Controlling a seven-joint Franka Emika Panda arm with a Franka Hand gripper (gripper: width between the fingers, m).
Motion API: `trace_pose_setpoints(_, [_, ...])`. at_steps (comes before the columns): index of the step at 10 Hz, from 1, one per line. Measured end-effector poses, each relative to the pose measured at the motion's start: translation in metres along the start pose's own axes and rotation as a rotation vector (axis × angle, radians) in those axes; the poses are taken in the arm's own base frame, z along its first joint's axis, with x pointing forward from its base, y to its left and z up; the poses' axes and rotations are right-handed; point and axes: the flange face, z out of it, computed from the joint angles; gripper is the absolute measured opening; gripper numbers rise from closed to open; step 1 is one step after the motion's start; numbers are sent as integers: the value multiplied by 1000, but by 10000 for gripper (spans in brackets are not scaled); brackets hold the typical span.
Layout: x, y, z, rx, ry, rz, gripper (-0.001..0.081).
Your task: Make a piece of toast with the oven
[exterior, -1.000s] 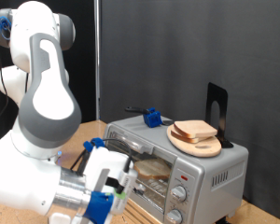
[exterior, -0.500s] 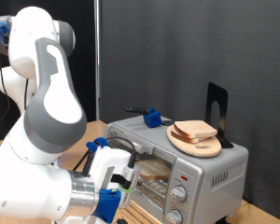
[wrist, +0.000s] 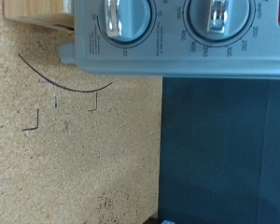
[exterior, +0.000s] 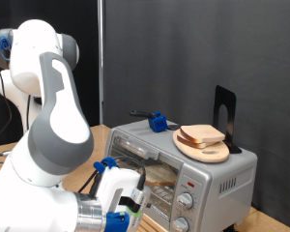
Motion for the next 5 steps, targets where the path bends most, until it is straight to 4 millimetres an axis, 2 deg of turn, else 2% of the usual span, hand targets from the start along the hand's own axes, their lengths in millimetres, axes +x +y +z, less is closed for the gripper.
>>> trace_pose_setpoints(5, [14, 7, 7, 35, 71, 20, 803])
